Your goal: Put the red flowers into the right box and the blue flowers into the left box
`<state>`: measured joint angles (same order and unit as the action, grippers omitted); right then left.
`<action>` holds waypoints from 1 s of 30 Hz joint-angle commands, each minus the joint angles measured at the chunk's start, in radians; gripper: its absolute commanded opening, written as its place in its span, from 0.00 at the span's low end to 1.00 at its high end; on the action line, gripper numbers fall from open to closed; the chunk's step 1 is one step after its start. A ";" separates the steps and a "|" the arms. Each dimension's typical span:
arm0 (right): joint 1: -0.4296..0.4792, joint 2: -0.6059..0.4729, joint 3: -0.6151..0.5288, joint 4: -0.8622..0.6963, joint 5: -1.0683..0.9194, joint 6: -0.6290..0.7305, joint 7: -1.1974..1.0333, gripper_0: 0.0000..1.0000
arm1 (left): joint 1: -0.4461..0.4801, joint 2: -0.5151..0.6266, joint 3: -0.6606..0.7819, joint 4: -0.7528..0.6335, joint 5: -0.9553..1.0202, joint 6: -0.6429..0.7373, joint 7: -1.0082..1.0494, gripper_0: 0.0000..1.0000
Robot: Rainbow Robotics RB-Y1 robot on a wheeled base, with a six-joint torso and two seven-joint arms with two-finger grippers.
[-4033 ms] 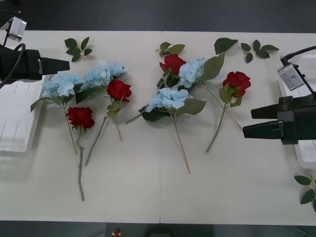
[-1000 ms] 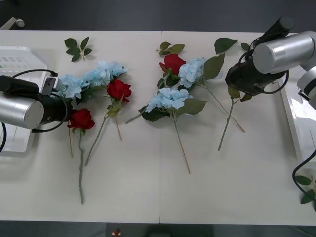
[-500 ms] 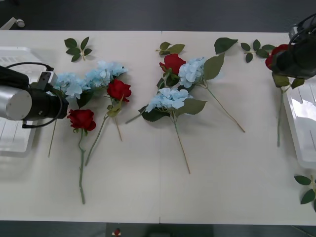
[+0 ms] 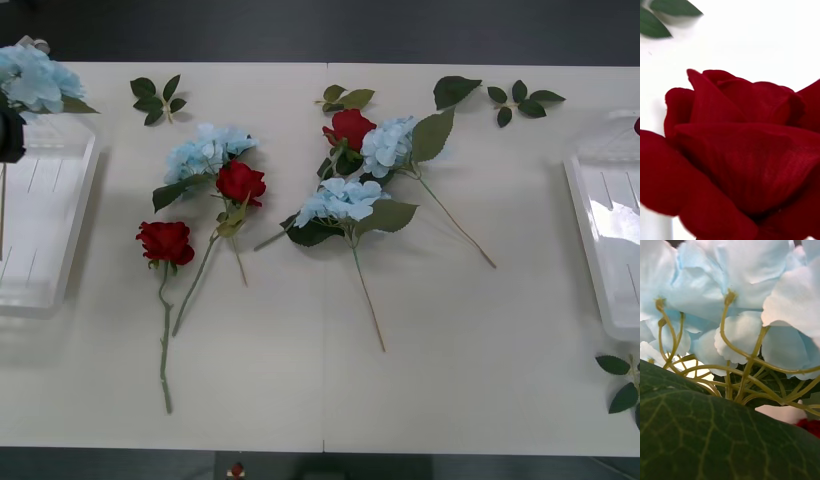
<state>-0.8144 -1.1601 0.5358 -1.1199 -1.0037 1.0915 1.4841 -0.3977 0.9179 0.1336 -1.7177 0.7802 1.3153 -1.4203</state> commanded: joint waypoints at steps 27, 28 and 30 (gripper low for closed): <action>0.054 -0.044 -0.008 0.005 -0.038 -0.068 0.021 1.00 | 0.033 0.137 -0.020 0.503 0.091 -0.436 -0.310 0.00; 0.060 -0.044 -0.008 -0.018 -0.041 -0.068 0.018 1.00 | 0.033 0.137 -0.028 0.512 0.093 -0.449 -0.310 0.00; 0.064 -0.044 -0.008 -0.044 -0.049 -0.068 0.024 1.00 | 0.033 0.137 -0.028 0.515 0.093 -0.449 -0.310 0.01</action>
<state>-0.7508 -1.1759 0.5358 -1.1111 -1.0381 1.0269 1.4841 -0.3548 1.0429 0.0866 -1.2065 0.8692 0.8765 -1.7174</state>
